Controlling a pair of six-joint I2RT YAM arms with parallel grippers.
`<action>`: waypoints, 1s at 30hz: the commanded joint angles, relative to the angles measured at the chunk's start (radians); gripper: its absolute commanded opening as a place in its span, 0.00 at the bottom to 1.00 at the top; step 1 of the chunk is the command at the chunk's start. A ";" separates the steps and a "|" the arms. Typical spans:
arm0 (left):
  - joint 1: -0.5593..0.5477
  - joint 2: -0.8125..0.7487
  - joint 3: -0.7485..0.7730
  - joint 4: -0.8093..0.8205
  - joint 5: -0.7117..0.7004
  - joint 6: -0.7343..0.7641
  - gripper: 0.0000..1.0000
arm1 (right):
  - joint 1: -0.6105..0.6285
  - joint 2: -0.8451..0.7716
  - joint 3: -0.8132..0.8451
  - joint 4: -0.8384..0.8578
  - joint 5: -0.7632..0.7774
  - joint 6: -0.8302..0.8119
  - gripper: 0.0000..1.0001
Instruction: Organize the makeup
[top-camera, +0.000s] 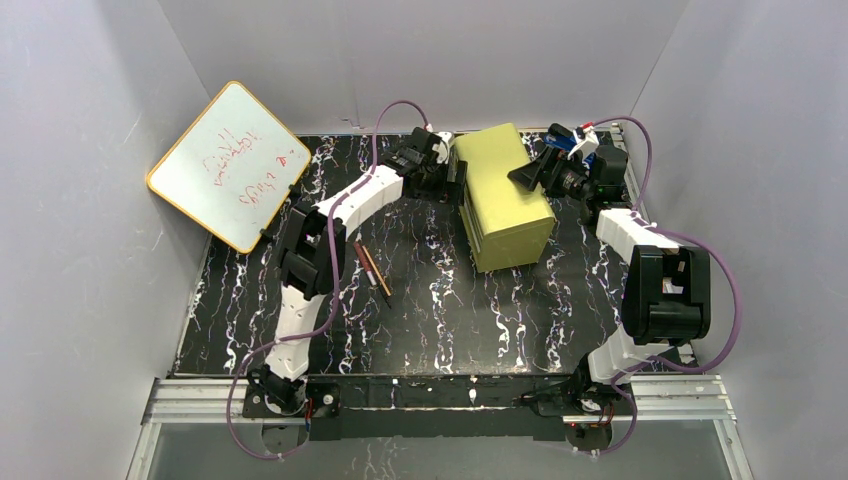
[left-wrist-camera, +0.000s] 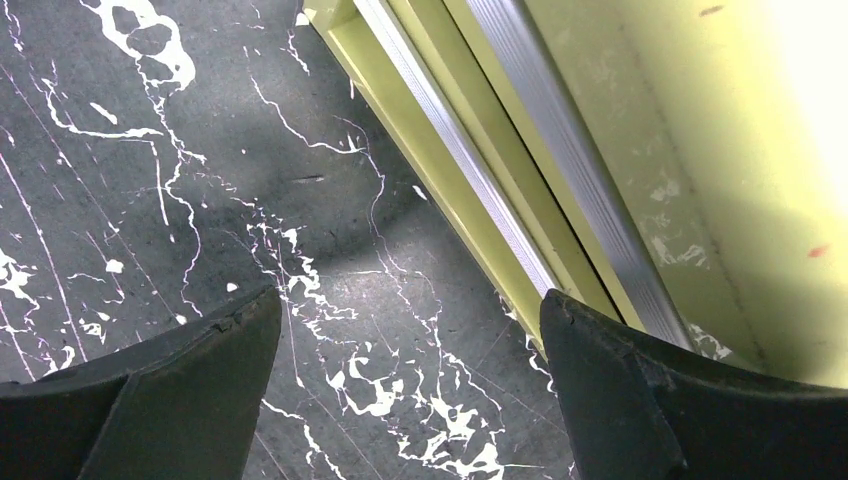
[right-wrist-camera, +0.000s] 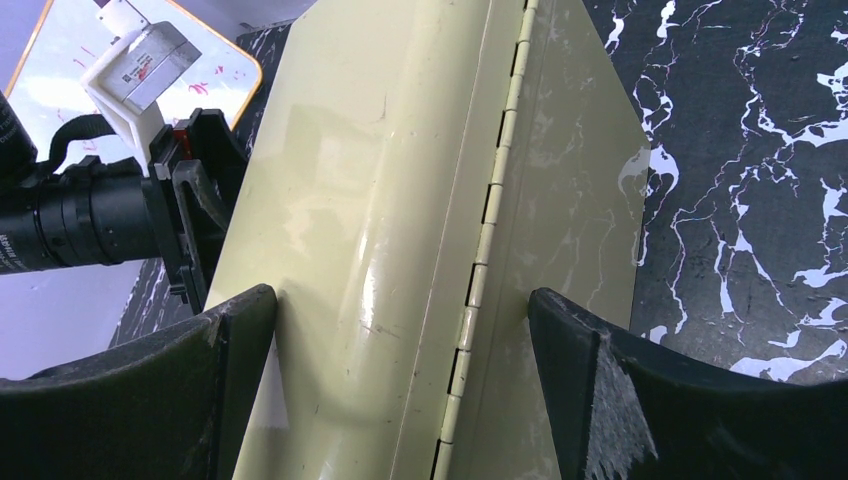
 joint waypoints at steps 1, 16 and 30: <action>-0.021 -0.018 -0.003 0.066 0.038 -0.030 0.98 | 0.003 0.050 -0.059 -0.246 0.039 -0.111 1.00; 0.211 -0.226 -0.854 1.317 0.515 -0.574 0.69 | 0.003 0.043 -0.064 -0.244 0.036 -0.110 1.00; 0.165 0.119 -0.588 1.716 0.581 -0.985 0.44 | 0.003 0.039 -0.057 -0.256 0.040 -0.115 1.00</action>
